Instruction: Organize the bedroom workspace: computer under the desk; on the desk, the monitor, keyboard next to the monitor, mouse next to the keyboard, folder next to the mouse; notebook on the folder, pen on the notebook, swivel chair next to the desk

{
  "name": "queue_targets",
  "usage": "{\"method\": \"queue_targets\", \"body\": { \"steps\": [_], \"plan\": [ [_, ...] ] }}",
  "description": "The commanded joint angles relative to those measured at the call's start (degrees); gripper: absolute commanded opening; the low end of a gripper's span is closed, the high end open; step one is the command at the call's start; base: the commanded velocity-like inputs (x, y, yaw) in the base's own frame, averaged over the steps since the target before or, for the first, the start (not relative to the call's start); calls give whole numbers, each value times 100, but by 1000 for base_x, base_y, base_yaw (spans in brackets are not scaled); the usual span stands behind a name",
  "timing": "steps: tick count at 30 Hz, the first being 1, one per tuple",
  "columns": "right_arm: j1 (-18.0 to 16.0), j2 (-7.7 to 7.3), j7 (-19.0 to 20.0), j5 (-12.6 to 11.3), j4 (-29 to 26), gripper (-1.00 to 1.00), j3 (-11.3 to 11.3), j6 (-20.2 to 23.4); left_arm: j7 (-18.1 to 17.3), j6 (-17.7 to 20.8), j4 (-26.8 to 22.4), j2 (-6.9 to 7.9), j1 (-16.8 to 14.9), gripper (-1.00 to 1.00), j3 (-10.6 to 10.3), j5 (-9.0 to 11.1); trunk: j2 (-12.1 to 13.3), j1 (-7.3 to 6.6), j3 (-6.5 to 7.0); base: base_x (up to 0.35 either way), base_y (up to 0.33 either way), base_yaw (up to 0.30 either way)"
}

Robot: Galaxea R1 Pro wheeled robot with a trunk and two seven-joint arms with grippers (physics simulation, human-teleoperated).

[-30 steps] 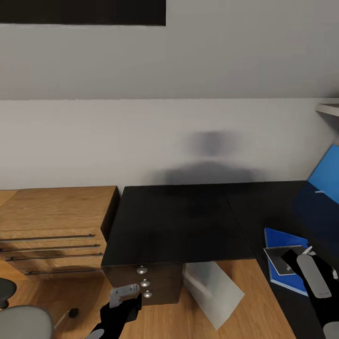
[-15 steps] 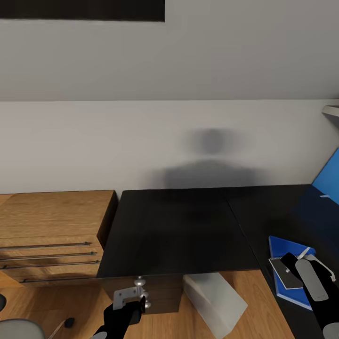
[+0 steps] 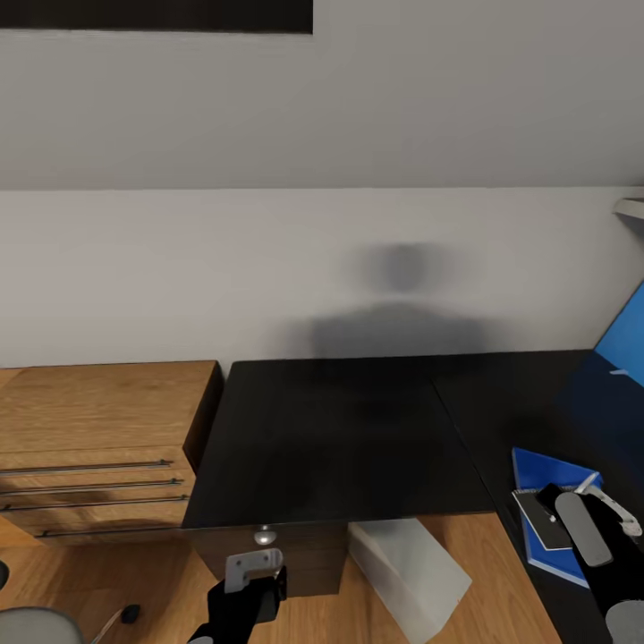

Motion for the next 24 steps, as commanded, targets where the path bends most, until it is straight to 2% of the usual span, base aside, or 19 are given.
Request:
{"method": "queue_targets", "body": {
  "steps": [1,6,19,20,24],
  "plan": [
    [-29,1,-25,55,34,-100,-4,-67,49,14,-9,-3,-7,100,-14,33,-49,24,-27,0,0,0],
    [-52,3,-28,137,74,-100,-5,-155,48,14,-9,-10,-7,100,-14,32,-250,134,-117,0,0,0],
    [-55,4,-29,149,80,-100,-6,-169,43,14,-6,-11,-7,100,-6,32,-731,398,-332,0,0,0],
    [-55,4,-29,149,80,100,-6,-169,42,14,-6,-11,-7,100,-4,33,-731,398,-332,0,0,0],
    [-55,4,-32,157,73,100,-6,-168,26,14,-6,-9,-7,100,8,53,-651,354,-296,0,0,0]
  ]
}}
